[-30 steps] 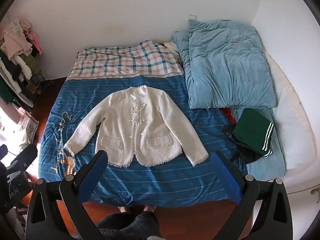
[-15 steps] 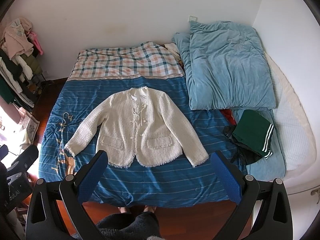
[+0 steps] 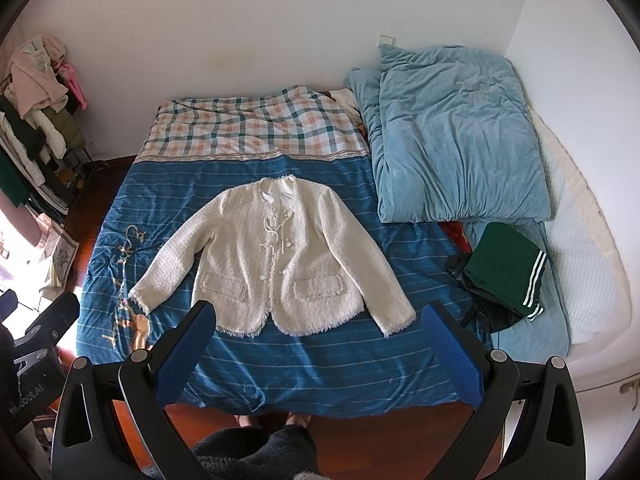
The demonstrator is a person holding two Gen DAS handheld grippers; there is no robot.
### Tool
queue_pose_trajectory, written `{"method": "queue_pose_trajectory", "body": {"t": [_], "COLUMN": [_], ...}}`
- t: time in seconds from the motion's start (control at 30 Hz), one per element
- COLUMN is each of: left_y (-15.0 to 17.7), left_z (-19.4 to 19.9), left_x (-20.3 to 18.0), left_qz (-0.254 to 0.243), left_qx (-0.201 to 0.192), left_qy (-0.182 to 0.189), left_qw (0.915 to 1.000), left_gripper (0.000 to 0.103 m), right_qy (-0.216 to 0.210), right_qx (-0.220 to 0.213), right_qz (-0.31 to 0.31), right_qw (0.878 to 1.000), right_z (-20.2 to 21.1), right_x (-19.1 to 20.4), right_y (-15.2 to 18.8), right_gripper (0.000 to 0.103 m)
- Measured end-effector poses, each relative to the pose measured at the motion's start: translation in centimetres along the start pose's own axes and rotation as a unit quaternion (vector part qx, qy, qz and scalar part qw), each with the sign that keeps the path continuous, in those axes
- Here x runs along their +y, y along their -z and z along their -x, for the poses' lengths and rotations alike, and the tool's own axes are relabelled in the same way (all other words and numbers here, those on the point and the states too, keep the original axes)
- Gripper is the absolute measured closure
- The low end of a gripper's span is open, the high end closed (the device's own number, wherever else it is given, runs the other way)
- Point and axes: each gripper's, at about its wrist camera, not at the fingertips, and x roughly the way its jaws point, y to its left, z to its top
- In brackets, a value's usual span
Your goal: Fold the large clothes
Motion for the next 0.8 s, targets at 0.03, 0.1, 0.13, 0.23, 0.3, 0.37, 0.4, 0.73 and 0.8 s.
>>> {"method": "queue_pose_trajectory", "body": {"t": [0.03, 0.1, 0.13, 0.23, 0.3, 0.37, 0.4, 0.73, 0.8], "left_y": [0.07, 0.05, 0.07, 0.01, -0.02, -0.44, -0.43, -0.72, -0.75], "left_z": [0.06, 0.06, 0.06, 0.01, 0.07, 0.03, 0.04, 0.24, 0.31], "left_x": [-0.11, -0.05, -0.08, 0.02, -0.16, -0.32, -0.36, -0.47, -0.61], "left_qz": [0.0, -0.001, -0.001, -0.001, -0.001, -0.001, -0.001, 0.0, 0.0], "left_qx": [0.0, -0.001, -0.001, -0.001, -0.001, -0.001, -0.001, -0.002, -0.003], "left_qy": [0.0, 0.0, 0.0, 0.0, 0.001, 0.001, 0.0, 0.001, 0.0], "left_qw": [1.0, 1.0, 1.0, 1.0, 1.0, 1.0, 1.0, 1.0, 1.0], "left_gripper": [0.0, 0.0, 0.0, 0.0, 0.0, 0.0, 0.0, 0.0, 0.0], "right_qy": [-0.001, -0.001, -0.001, -0.001, 0.0, 0.0, -0.001, 0.0, 0.0], "right_qx": [0.0, 0.0, 0.0, -0.001, -0.001, -0.001, -0.001, -0.002, -0.003], "right_qz": [-0.001, 0.0, 0.0, -0.001, 0.0, 0.0, 0.0, 0.0, 0.0], "right_qw": [1.0, 1.0, 1.0, 1.0, 1.0, 1.0, 1.0, 1.0, 1.0], "right_z": [-0.05, -0.13, -0.15, -0.13, -0.14, -0.13, 0.02, 0.09, 0.23], "right_x": [-0.06, -0.08, -0.12, -0.14, -0.19, -0.25, -0.12, -0.21, -0.05], "right_y": [0.05, 0.09, 0.13, 0.19, 0.29, 0.37, 0.25, 0.27, 0.1], "right_gripper": [0.0, 0.0, 0.0, 0.0, 0.0, 0.0, 0.0, 0.0, 0.0]}}
